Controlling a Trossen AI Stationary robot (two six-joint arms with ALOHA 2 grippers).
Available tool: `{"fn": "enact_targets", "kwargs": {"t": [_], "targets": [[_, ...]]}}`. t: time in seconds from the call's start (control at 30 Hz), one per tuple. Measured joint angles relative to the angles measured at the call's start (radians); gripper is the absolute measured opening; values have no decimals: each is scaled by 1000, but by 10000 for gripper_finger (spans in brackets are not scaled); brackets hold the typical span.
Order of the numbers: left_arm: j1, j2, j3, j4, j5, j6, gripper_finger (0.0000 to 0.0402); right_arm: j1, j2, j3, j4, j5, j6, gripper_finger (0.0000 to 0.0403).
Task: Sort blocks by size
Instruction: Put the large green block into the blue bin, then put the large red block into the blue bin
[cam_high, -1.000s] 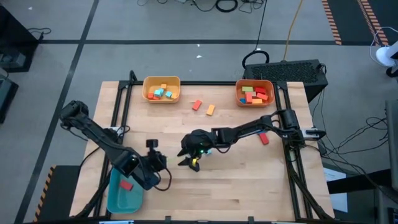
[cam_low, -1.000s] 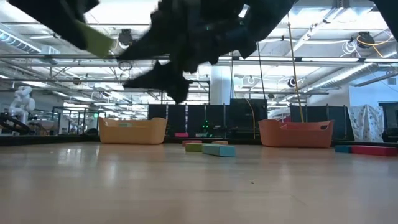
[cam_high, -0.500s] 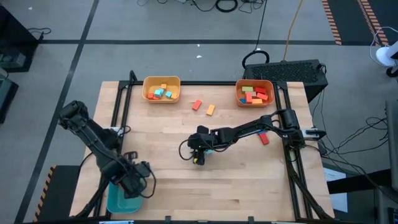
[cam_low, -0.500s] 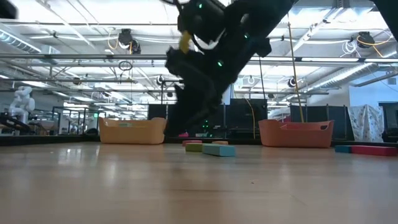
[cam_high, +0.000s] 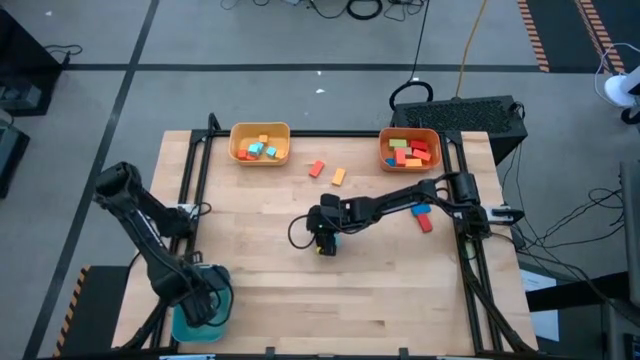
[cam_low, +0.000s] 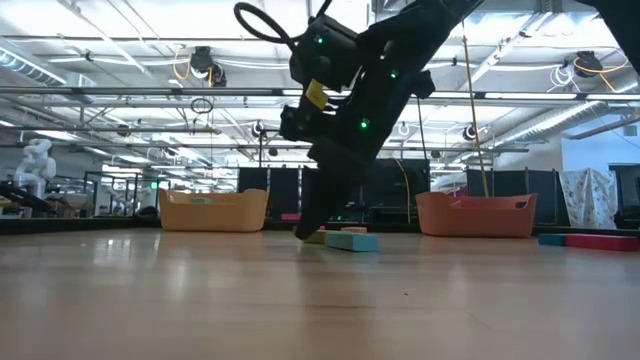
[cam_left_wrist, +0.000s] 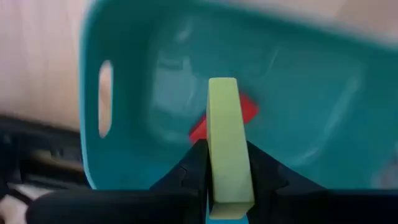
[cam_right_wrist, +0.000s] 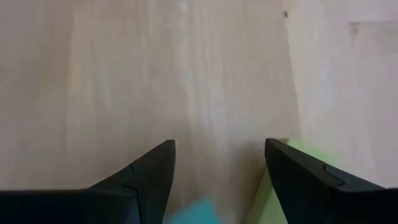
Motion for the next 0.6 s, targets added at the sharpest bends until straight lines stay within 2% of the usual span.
{"fn": "enact_targets", "kwargs": {"t": [0.1,0.2,0.33,0.47,0.6], "targets": [[0,0,-64,69,36,-2,66,-7,0,0,1,15,-12,233],[0,1,-98,109,16,-2,91,-13,0,0,-11,24,-19,233],[0,0,-100,107,-53,-8,130,-13,0,0,-25,62,-20,233],[0,0,-100,104,-58,-4,156,-9,-26,0,-52,102,-17,233],[0,0,-100,103,-45,-1,164,3,-79,0,-55,107,-3,233]]}}
